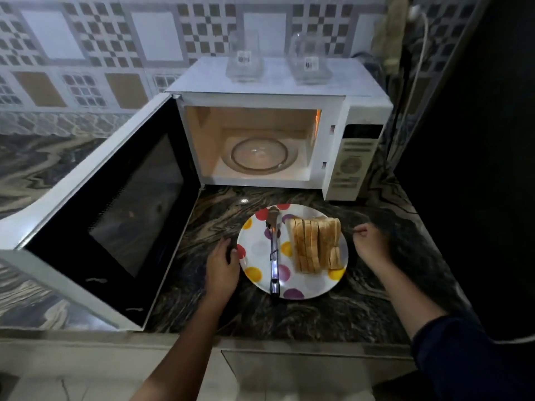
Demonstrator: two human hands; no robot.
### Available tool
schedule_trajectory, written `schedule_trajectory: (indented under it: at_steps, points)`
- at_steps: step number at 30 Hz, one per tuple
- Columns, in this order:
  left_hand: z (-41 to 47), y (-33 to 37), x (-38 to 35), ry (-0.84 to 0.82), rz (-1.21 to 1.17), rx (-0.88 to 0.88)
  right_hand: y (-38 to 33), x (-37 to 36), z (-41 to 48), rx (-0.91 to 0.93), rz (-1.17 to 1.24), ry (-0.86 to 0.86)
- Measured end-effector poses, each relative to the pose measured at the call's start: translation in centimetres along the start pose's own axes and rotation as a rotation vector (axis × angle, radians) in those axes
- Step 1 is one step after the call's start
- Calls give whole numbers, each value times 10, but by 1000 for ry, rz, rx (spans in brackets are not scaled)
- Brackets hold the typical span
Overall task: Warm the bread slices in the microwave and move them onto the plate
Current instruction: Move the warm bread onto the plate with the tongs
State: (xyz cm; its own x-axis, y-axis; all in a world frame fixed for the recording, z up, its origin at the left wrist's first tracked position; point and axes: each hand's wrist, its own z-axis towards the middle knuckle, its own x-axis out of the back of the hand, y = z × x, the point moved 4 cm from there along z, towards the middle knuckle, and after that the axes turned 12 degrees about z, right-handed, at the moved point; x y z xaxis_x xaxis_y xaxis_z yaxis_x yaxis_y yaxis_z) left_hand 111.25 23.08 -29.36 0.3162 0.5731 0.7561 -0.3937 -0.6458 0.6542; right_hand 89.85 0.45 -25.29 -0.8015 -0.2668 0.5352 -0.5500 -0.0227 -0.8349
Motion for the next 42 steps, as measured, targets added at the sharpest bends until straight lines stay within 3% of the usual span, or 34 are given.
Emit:
schedule_trajectory:
  at_steps: [7, 11, 16, 27, 35, 42]
  points:
    - [-2, 7, -8, 25, 34, -45, 11, -18, 4, -29, -199, -37]
    - [3, 15, -13, 6, 10, 6, 17, -20, 5, 6, -171, -64]
    - [8, 19, -19, 5, -89, 134, 27, -33, -2, 41, 92, -87]
    - [11, 11, -26, 78, -515, 268, 31, -40, -6, 48, 371, -67]
    - [-8, 19, -20, 139, -575, 241, 28, -37, -10, -8, 718, -56]
    - [-30, 30, 7, 182, -646, 270, 21, -23, -40, 10, 795, -23]
